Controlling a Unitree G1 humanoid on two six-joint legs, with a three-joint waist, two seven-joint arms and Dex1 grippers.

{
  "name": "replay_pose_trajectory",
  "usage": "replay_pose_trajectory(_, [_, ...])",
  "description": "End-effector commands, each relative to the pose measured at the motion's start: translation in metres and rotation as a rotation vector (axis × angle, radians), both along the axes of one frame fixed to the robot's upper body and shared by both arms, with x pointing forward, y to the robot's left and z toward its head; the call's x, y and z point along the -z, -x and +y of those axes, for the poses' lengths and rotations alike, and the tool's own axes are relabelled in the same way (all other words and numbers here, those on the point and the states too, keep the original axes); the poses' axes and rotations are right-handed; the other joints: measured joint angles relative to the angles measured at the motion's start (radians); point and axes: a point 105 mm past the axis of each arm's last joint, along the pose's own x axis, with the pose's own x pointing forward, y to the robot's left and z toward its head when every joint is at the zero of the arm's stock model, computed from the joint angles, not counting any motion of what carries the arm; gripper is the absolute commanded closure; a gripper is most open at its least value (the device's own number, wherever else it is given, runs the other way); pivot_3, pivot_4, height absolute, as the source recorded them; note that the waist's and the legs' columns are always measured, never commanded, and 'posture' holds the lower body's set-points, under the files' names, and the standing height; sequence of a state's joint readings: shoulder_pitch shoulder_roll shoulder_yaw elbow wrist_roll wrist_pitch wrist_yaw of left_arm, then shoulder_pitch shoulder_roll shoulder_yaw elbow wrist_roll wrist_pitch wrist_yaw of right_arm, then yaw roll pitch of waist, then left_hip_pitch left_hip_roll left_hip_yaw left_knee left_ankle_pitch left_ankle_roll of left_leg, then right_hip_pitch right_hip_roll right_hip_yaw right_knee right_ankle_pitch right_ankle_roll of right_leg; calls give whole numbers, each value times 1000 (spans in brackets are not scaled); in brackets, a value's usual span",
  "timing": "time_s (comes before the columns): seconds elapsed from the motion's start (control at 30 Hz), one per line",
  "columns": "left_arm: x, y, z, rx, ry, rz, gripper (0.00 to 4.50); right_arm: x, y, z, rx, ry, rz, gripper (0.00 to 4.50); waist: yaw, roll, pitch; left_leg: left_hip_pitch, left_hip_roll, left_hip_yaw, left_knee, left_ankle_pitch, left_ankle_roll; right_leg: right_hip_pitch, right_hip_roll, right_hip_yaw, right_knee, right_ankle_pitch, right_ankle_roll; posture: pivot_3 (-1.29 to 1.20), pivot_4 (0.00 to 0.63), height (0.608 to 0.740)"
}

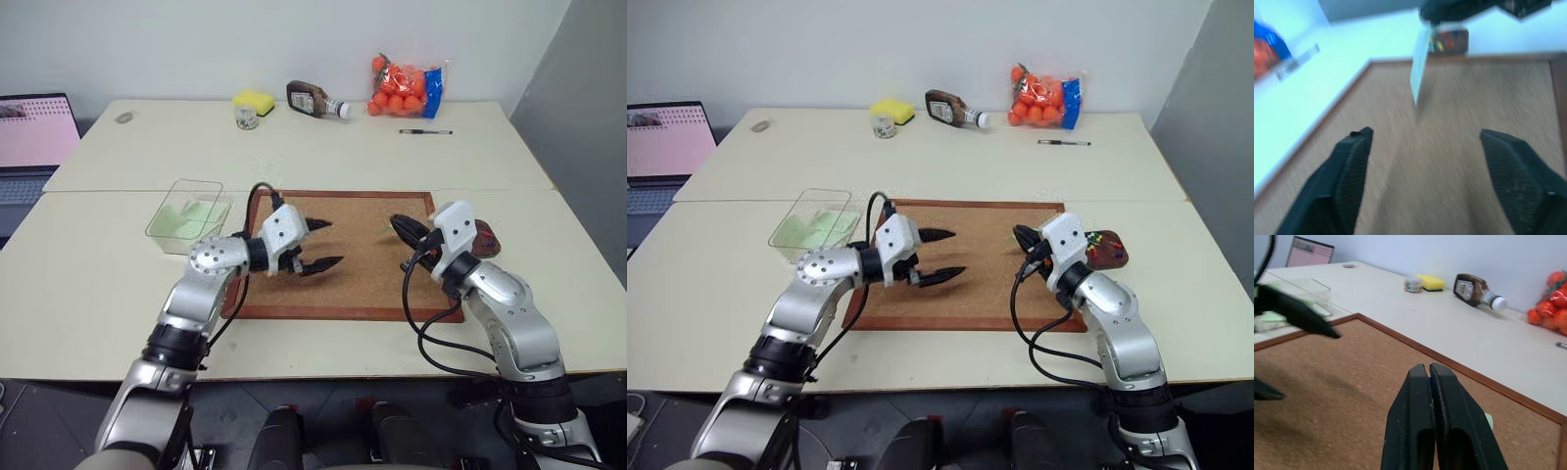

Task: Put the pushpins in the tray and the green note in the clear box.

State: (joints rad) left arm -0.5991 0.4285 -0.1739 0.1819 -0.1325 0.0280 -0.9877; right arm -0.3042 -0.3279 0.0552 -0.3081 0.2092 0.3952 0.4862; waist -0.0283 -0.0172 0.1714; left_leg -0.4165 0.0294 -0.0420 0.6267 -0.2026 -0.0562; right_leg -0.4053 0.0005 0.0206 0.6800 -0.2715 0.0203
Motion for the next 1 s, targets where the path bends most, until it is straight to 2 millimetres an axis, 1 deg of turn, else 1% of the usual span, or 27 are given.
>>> replay_pose_trajectory(0.03, [-8,-12,-17,15,-9,-66,217,-22,9,13,-80,-21,-33,4500,0,0,0,0,0,0,0,0,0,0,0,0,0,0,0,0,150,740])
replay_pose_trajectory(0.13, [-11,-21,-28,12,11,-73,217,-26,11,20,-111,-31,-23,4500,0,0,0,0,0,0,0,0,0,0,0,0,0,0,0,0,150,740])
replay_pose_trajectory(0.2, [-9,-24,-37,23,7,-75,217,-30,13,23,-122,-41,-20,4500,-2,-1,0,0,0,0,0,0,0,0,0,-1,0,0,0,0,150,740])
replay_pose_trajectory(0.4, [-5,-29,-51,55,-8,-107,217,-35,13,27,-129,-57,-16,4500,-3,-1,1,0,0,0,0,0,0,0,1,0,0,0,0,0,150,740])
replay_pose_trajectory(0.43, [-5,-30,-52,57,-8,-110,573,-35,13,27,-128,-60,-15,4500,-2,-1,1,0,0,0,0,0,0,0,1,-1,0,0,0,0,150,740])
replay_pose_trajectory(0.47, [-5,-31,-52,58,-7,-113,615,-35,13,27,-127,-62,-15,4500,-2,-1,1,0,0,-1,0,0,0,0,1,-1,0,0,0,0,150,740])
replay_pose_trajectory(0.5, [-5,-32,-51,56,-3,-111,912,-36,12,27,-125,-65,-15,4500,-2,-1,1,0,0,-1,0,0,0,0,1,-1,0,0,0,0,150,740])
replay_pose_trajectory(0.63, [-6,-37,-49,35,14,-103,1643,-37,11,26,-112,-78,-15,4500,-2,-1,1,0,0,-1,0,0,0,0,1,-1,0,0,0,0,150,740])
replay_pose_trajectory(0.73, [-6,-39,-47,22,33,-80,2366,-38,11,25,-109,-83,-14,4500,-2,-1,1,-1,0,-1,0,0,0,0,1,-1,0,0,0,0,150,740])
replay_pose_trajectory(0.83, [-5,-40,-47,23,29,-78,2951,-38,10,25,-105,-94,-11,4500,-2,-1,1,0,0,-1,0,0,0,0,1,-1,0,0,0,0,150,740])
replay_pose_trajectory(0.87, [-4,-40,-47,20,25,-79,3250,-38,10,25,-105,-95,-10,4500,-2,-1,1,0,0,-1,0,0,0,0,1,-1,0,0,0,0,150,740])
replay_pose_trajectory(0.93, [-3,-40,-47,18,24,-78,3620,-38,10,26,-105,-98,-9,4500,-2,-1,1,0,0,-1,0,0,0,0,1,-1,0,0,0,0,150,740])
replay_pose_trajectory(0.97, [-2,-40,-47,19,24,-76,3720,-38,10,26,-104,-101,-8,4500,-2,-1,1,0,0,-1,0,0,0,0,1,-1,0,0,0,0,150,740])
replay_pose_trajectory(1.0, [-1,-40,-47,22,23,-74,3978,-38,10,26,-103,-104,-7,4500,-2,-1,1,0,0,-1,0,0,0,0,1,-1,0,0,0,0,150,740])
